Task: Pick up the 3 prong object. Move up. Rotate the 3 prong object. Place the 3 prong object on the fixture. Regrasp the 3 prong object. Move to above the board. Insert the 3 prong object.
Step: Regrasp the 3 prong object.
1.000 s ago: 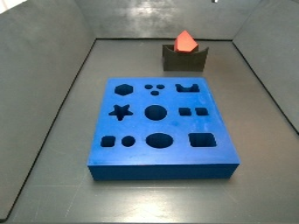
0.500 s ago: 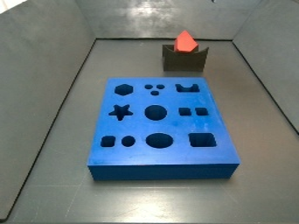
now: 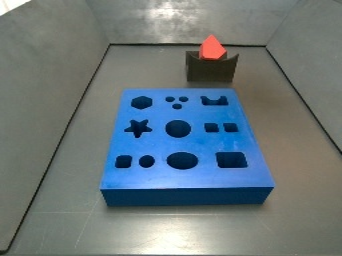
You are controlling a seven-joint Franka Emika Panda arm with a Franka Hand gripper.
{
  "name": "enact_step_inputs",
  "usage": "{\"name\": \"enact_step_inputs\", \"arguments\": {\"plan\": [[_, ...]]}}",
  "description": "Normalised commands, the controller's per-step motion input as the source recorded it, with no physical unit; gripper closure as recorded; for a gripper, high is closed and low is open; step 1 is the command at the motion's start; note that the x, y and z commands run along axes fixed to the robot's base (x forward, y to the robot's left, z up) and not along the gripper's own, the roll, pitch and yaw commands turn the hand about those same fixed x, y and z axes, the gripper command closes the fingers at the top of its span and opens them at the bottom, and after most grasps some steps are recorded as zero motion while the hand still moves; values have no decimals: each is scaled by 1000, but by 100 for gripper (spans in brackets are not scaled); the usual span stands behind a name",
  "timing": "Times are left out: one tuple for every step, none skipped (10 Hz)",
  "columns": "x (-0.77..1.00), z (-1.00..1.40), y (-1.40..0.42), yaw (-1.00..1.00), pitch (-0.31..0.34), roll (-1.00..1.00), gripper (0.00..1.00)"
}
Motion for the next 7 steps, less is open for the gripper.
{"name": "enact_step_inputs", "arguments": {"plan": [[32,-11,-30,24,4,1000,0],[44,-13,-29,27,16,1000,0],[51,-15,-31,29,28,1000,0],[70,-18,-33,39,56,1000,0],[79,-15,-40,51,87,1000,0],[93,-15,-43,69,119,833,0],[100,-17,-44,79,128,710,0]]}}
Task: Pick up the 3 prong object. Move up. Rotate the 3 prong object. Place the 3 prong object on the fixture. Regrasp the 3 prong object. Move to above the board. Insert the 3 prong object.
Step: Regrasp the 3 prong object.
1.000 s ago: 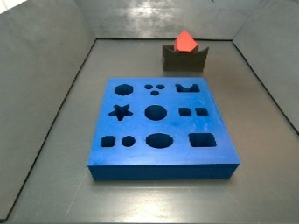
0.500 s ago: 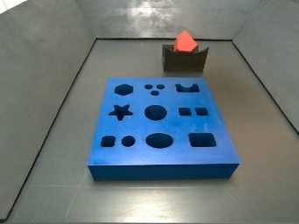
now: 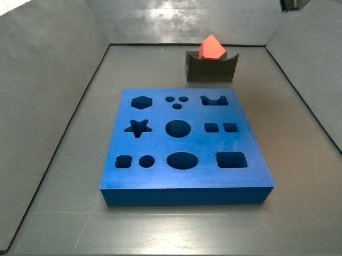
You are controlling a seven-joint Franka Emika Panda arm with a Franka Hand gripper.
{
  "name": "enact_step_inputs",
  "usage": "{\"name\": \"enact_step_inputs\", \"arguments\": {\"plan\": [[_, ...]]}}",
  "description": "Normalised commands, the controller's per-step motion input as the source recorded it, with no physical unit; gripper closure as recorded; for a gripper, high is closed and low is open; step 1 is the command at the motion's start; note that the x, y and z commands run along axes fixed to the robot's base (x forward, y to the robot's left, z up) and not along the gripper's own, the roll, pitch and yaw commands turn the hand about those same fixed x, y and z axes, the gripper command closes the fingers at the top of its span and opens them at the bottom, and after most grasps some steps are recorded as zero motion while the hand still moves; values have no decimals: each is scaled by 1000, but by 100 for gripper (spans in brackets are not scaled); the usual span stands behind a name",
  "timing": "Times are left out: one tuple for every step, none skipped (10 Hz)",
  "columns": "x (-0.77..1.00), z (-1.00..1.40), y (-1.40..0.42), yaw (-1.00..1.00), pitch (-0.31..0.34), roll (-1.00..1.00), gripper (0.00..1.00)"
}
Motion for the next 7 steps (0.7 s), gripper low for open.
{"name": "enact_step_inputs", "arguments": {"plan": [[102,-22,-46,104,135,465,0],[97,-15,-38,123,130,312,0],[37,-1000,74,127,18,208,0],[38,-1000,73,135,-4,189,0],[47,-1000,65,124,-30,158,0],[56,-1000,61,109,-49,122,0],[70,-1000,59,87,-71,87,0]]}}
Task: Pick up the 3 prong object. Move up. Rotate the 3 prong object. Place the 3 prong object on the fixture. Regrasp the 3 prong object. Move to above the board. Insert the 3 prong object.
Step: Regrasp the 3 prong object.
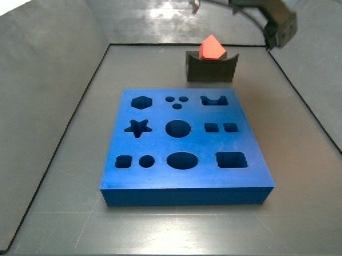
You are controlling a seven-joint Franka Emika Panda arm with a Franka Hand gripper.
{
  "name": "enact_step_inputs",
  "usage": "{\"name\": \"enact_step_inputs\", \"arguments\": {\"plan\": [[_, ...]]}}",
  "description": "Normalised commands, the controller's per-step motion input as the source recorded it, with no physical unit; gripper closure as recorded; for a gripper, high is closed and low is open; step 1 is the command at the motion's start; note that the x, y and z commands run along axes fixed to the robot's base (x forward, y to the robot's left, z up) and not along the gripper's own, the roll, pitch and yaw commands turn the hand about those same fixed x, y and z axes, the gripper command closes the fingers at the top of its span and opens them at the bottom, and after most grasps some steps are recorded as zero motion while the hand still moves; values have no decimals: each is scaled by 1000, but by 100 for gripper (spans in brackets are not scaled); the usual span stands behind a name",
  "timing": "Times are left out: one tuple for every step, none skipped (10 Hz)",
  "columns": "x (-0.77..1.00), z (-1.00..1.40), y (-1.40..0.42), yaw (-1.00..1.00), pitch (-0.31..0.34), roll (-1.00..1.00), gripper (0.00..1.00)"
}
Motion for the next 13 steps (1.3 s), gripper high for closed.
{"name": "enact_step_inputs", "arguments": {"plan": [[76,-1000,55,65,-87,77,0],[80,-1000,52,53,-93,76,0],[91,-1000,44,26,-89,72,0],[100,-1000,41,7,-82,73,0],[110,-1000,30,-10,-69,74,0],[120,-1000,28,-18,-54,74,0],[107,-832,18,-20,-36,67,0],[97,-740,14,-16,-26,69,0],[84,-565,5,-9,-20,71,0],[75,-437,5,0,-18,75,0],[71,-307,1,11,-18,75,0],[36,-190,-7,20,-3,62,0],[16,-168,-12,15,-5,64,0]]}}
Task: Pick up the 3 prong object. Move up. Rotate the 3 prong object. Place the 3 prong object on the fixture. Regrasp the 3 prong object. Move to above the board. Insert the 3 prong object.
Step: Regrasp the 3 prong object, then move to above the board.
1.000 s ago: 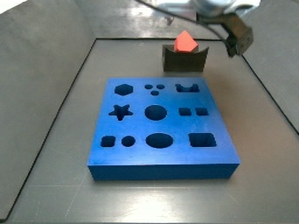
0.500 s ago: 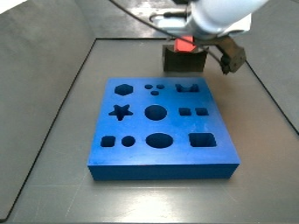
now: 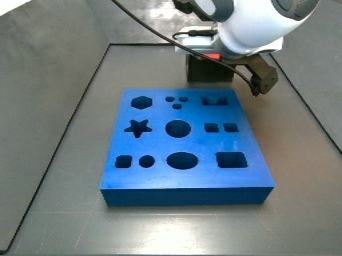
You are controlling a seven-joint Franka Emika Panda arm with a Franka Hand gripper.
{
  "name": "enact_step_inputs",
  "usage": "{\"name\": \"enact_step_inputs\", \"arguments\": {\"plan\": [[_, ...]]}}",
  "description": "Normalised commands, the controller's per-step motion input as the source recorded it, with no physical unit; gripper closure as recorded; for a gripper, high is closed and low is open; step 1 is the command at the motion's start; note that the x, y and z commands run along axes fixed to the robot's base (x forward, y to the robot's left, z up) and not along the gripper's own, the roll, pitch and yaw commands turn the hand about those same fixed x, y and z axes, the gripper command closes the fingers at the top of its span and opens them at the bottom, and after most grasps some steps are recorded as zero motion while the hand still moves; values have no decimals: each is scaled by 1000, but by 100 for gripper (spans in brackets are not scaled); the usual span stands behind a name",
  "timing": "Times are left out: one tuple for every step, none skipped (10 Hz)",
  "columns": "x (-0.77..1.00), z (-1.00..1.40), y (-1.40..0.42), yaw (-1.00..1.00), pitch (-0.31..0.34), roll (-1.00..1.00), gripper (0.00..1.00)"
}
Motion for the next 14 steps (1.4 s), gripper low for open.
{"name": "enact_step_inputs", "arguments": {"plan": [[16,-168,-12,15,-5,64,0],[16,-168,-12,15,-5,64,0],[0,0,0,0,0,0,100],[353,1000,311,-333,-293,-4,100],[349,1000,310,-339,-273,-17,100],[333,1000,305,-352,-198,-51,100],[314,1000,296,-353,-104,-48,100],[306,1000,293,-332,-42,-41,100],[298,1000,290,-296,20,-36,100],[292,1000,283,-254,72,-31,100],[286,1000,276,-186,140,-25,100],[286,1000,274,-154,168,-26,100],[278,1000,261,-63,221,-35,100],[271,1000,253,-27,238,-36,100]]}}
